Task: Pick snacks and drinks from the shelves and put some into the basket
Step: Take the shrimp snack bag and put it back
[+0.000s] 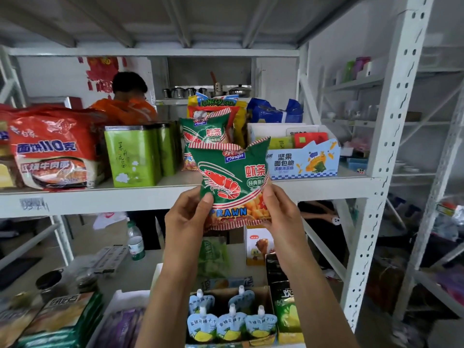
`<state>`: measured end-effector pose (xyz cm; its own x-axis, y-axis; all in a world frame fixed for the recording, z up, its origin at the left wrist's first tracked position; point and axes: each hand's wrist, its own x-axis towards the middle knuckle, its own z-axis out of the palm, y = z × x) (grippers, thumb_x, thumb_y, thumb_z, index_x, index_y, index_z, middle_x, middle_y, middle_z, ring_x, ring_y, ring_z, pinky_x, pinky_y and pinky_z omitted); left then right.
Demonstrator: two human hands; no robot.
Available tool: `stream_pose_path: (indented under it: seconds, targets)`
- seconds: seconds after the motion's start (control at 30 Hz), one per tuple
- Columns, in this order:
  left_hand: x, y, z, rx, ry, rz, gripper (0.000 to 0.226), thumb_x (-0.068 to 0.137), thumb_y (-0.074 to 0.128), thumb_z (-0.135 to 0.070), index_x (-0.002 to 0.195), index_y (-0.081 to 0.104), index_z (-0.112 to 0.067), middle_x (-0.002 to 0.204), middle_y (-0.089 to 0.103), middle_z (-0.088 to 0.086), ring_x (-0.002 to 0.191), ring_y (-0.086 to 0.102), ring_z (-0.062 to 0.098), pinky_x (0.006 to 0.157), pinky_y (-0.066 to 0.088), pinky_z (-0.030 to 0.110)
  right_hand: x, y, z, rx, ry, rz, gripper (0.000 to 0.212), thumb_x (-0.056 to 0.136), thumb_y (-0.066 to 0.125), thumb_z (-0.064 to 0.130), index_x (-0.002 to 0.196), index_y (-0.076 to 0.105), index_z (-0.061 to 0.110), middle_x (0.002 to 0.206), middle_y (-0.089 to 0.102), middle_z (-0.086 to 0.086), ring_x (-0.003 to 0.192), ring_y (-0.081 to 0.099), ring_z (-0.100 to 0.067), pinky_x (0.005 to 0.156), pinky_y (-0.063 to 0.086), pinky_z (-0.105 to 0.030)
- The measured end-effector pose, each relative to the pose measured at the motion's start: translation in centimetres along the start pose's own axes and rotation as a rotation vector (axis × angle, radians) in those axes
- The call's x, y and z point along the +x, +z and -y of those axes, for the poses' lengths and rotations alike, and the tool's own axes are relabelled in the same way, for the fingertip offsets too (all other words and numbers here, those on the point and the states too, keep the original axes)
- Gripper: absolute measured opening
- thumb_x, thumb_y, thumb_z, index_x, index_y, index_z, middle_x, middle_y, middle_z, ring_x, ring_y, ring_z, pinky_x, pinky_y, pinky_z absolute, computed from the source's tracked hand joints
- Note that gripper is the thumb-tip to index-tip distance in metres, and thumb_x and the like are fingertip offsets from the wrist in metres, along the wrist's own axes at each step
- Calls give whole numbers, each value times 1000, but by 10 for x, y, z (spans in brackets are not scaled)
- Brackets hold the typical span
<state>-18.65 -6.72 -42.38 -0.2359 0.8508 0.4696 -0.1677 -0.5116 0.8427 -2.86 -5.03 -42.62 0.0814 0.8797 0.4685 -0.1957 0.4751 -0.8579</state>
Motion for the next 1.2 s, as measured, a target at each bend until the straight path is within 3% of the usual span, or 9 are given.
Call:
stream_pose_path:
  seconds: [0.1,0.33,0.47,0.63,0.83,0.97,1.03,1.1,1.2]
  targets:
    - [-2,3,3,-17,-1,-43,19,94,61,-16,109,68,-6,103,75,11,98,70,31,85,57,46,-2,-4,-2,21,38,15,45,89,47,49,124,61,25,114,71,3,104,69,-11,77,57,-23]
    - [-2,8,6,-23,-26,-94,17,94,61,-15,105,68,-3,100,74,15,91,70,31,79,59,44,-5,-8,-4,135,145,-13,59,80,49,58,127,60,24,117,69,1,99,70,-7,68,55,-15]
    - [-1,7,6,-39,-40,-121,18,93,63,-16,105,68,-3,99,74,16,92,70,35,80,58,49,-6,-6,-5,133,141,15,47,87,48,51,122,62,23,113,72,0,100,70,-8,71,56,-17]
    - [-2,10,4,-24,-3,-133,19,92,64,-17,106,68,-5,100,75,12,90,71,28,75,59,39,-6,-2,-4,132,104,-3,44,89,47,48,120,63,21,111,73,0,102,70,-11,73,55,-17]
    - [-2,8,3,-23,-4,-135,19,92,64,-20,105,68,-5,99,74,14,95,70,38,81,57,53,-7,0,-5,119,84,-29,24,98,44,39,104,65,28,94,76,8,89,72,-3,65,53,-12]
    - [-2,10,5,-3,14,-153,22,94,63,-19,114,63,-11,100,74,9,97,70,33,77,61,43,-8,3,-3,85,14,-43,25,101,41,35,102,65,28,89,76,13,86,72,-1,64,52,-11]
    - [-4,12,6,131,104,-213,28,95,62,-21,122,57,-17,110,70,0,104,67,20,80,60,38,-7,7,-1,30,-32,-89,27,102,40,36,104,66,28,95,76,9,91,72,-5,70,54,-15]
    - [-6,11,6,274,267,-273,30,96,62,-21,124,55,-18,119,61,-6,111,60,9,89,56,41,-6,9,-2,-27,-96,-156,30,100,39,41,107,66,27,103,74,3,99,70,-12,81,56,-26]
    - [-12,11,3,372,483,-219,29,95,61,-25,123,60,-19,117,57,-5,103,61,16,86,53,40,-5,11,2,-85,-187,-224,40,95,43,44,123,60,21,112,69,3,102,66,-6,81,54,-19]
